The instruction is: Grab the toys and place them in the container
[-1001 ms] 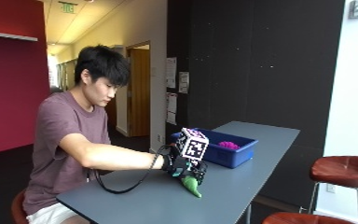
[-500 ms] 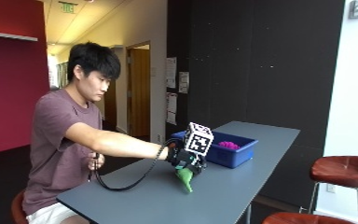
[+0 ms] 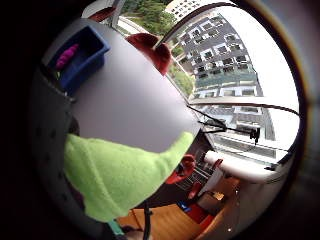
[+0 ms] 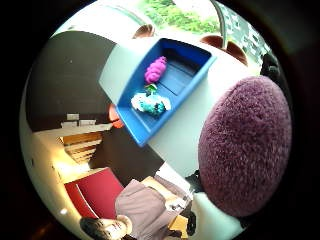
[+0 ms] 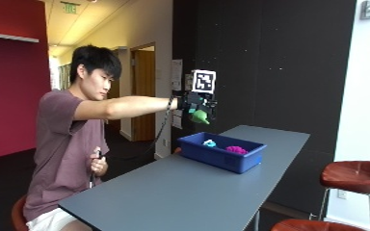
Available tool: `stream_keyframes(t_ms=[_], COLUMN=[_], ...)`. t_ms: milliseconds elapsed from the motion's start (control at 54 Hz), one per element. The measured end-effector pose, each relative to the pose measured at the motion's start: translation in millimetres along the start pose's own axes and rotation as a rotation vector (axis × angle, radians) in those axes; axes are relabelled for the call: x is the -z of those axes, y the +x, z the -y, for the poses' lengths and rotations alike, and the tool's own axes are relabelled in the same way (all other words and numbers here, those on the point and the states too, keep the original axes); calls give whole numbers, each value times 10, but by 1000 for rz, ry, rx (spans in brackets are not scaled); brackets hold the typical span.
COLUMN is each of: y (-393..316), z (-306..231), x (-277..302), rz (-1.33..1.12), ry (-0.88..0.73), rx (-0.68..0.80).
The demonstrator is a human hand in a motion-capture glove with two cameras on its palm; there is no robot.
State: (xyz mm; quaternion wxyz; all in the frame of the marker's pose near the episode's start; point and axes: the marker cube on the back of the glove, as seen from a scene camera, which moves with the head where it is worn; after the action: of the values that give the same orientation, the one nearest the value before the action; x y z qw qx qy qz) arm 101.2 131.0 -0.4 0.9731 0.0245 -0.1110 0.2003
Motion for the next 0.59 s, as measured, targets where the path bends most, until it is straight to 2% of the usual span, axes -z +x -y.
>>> stream_keyframes(t_ms=[241, 426, 537, 593], y=[-847, -1557, -2059, -2001], z=[319, 637, 900, 943], x=[372, 402, 345, 303], rz=[-17, -3, 4, -15], ry=[63, 81, 90, 91], rx=[179, 242, 215, 224])
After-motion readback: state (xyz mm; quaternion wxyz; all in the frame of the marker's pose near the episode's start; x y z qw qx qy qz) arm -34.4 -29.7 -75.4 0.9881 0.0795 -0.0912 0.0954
